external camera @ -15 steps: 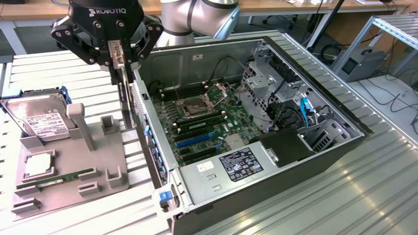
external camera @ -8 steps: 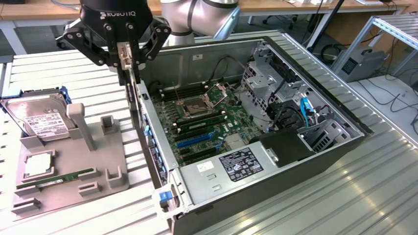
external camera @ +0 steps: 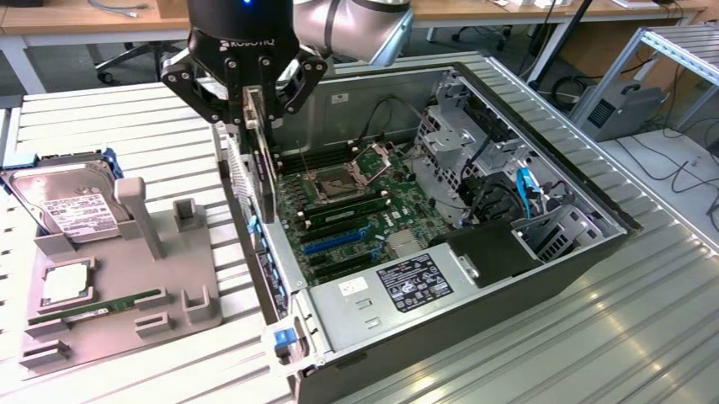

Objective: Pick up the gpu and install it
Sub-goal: 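Pick up the gpu and move the gpu toward the slot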

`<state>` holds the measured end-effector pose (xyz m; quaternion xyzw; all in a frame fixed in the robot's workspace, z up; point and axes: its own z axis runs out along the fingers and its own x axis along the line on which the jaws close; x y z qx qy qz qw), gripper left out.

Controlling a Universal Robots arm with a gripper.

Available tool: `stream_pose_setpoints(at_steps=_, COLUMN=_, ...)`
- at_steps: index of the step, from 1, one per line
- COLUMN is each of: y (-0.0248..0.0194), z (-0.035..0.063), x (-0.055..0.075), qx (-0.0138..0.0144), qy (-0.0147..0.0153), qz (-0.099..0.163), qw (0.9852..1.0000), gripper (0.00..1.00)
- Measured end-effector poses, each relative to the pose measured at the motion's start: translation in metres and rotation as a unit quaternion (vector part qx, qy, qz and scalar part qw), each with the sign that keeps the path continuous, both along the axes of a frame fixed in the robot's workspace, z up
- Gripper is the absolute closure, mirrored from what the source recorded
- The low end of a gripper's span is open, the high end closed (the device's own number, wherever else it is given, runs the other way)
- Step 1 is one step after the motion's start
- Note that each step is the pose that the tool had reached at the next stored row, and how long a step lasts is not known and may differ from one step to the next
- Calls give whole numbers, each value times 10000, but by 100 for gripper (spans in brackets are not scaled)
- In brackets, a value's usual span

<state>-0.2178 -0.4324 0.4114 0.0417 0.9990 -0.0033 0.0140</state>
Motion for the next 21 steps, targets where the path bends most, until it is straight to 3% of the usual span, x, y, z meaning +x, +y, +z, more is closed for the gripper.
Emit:
stream_pose_setpoints(at_steps=2, y=0, z=-32, x=124, qx=-3, qy=0, qz=0, qw=10000, gripper=73)
stream_pose_setpoints(at_steps=21, y=0, z=-123, x=376, qx=-27, qy=0, qz=0, qw=10000, gripper=73)
